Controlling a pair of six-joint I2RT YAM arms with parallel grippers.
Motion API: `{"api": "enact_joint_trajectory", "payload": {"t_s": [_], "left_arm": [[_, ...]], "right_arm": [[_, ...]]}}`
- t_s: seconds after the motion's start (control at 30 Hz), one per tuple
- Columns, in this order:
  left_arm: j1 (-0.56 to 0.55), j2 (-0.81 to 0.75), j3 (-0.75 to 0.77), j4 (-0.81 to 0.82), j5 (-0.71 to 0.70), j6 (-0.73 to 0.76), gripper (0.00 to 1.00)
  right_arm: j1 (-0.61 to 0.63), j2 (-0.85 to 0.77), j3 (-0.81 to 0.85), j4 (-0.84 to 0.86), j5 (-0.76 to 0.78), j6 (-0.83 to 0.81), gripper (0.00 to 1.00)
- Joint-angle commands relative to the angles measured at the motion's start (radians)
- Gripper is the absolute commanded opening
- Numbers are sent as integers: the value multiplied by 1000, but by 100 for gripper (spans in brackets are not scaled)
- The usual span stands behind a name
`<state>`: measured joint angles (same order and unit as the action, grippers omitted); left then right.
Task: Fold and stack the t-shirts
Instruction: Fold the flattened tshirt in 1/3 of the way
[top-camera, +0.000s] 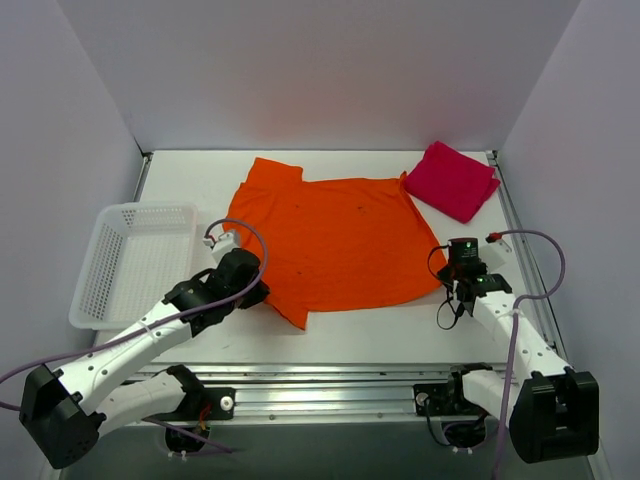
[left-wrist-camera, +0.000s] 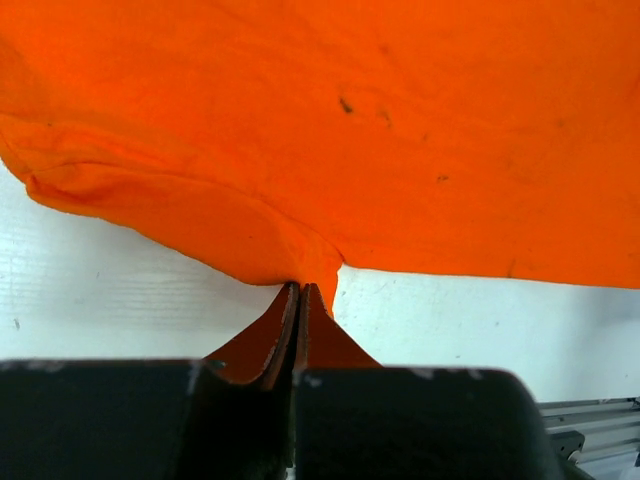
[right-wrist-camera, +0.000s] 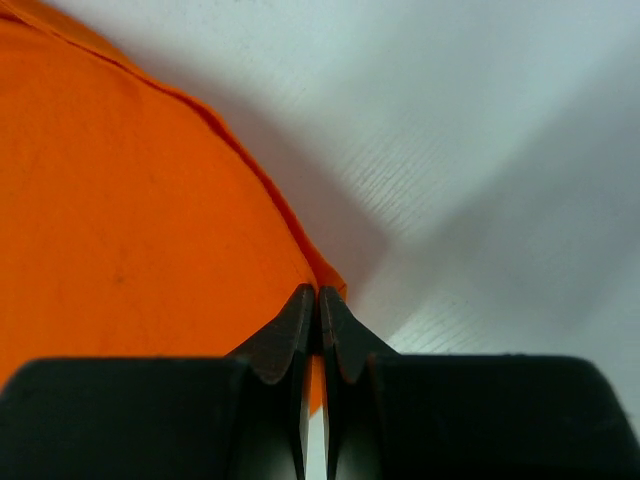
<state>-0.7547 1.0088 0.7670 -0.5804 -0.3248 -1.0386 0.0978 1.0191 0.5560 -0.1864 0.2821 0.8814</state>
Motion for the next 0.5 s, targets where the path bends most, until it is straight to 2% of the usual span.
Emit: {"api": "enact_joint_trajectory", "payload": {"t_s": [0.0, 0.3, 0.47], "left_arm": [[29, 22, 69, 14, -10, 37, 2], [184, 106, 132, 99, 35, 124, 2], [259, 209, 169, 161, 76, 167, 2]], "right_arm": [[-6, 50, 68, 5, 22, -24, 0], [-6, 217, 194, 41, 42, -38, 0], [-6, 320, 274, 44, 57, -35, 0]]}}
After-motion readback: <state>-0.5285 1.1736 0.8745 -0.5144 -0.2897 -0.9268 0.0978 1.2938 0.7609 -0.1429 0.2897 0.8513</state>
